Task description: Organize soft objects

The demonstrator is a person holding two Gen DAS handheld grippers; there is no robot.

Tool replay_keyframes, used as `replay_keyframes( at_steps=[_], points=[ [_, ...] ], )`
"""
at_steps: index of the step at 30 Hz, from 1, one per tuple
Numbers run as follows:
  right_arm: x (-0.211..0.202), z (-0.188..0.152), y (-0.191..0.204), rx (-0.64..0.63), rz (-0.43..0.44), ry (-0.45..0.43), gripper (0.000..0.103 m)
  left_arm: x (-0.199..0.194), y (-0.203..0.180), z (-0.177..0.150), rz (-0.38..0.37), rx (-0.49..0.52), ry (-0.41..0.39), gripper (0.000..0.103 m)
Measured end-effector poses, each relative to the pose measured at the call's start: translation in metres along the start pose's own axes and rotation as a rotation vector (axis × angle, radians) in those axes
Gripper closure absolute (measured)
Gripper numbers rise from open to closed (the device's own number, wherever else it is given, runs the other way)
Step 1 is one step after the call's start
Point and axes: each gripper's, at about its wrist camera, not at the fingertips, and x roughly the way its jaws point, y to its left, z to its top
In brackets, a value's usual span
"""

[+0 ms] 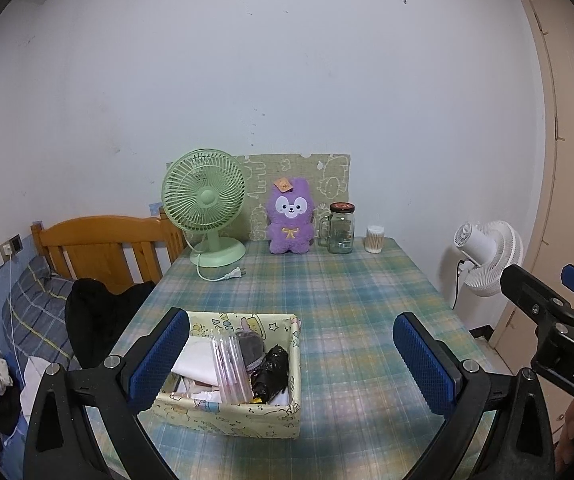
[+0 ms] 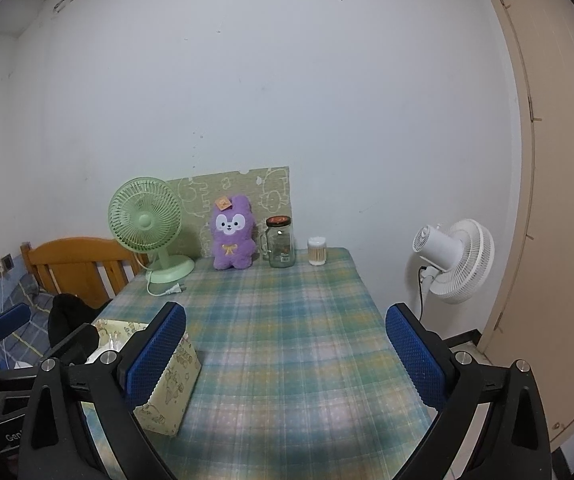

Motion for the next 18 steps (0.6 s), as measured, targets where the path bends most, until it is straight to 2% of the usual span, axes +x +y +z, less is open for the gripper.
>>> replay_keyframes(
  at_steps=[8, 18],
  points=[
    [0.0008, 0.0, 0.003, -0.02, 0.0, 0.002, 0.001, -0.0049, 0.0071, -0.0008, 0.009, -0.037, -0.013, 0.0],
    [0.001, -0.0017, 0.0058, -0.027, 0.009, 0.002, 0.001, -0.0092, 0.0089, -0.0037, 0.021, -0.033, -0.021, 0.0]
  ],
)
